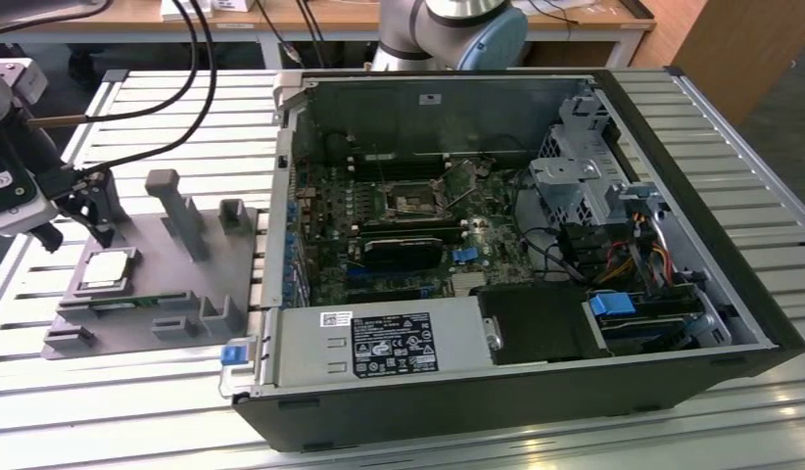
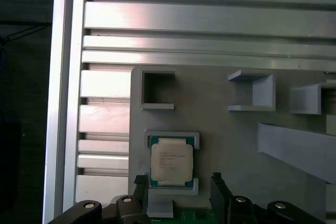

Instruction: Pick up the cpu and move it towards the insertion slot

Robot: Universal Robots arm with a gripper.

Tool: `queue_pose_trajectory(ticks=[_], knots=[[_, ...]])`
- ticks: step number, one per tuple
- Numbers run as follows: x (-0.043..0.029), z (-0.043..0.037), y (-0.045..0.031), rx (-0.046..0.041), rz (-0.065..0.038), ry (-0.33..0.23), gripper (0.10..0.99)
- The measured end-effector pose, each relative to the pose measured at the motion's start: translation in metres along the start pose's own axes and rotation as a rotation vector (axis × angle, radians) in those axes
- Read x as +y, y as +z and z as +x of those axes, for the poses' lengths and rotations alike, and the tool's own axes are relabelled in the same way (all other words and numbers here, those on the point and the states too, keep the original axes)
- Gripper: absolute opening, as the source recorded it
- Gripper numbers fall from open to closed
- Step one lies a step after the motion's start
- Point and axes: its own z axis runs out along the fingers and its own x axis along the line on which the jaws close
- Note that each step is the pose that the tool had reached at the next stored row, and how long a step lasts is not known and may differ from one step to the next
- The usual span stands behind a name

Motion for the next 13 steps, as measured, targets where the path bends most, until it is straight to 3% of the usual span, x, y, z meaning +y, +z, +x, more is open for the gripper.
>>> queue_pose_trajectory(ticks=[13], knots=[[-0.0003, 0.0001, 0.0082, 0.0000, 0.001, 0.000, 0.588]])
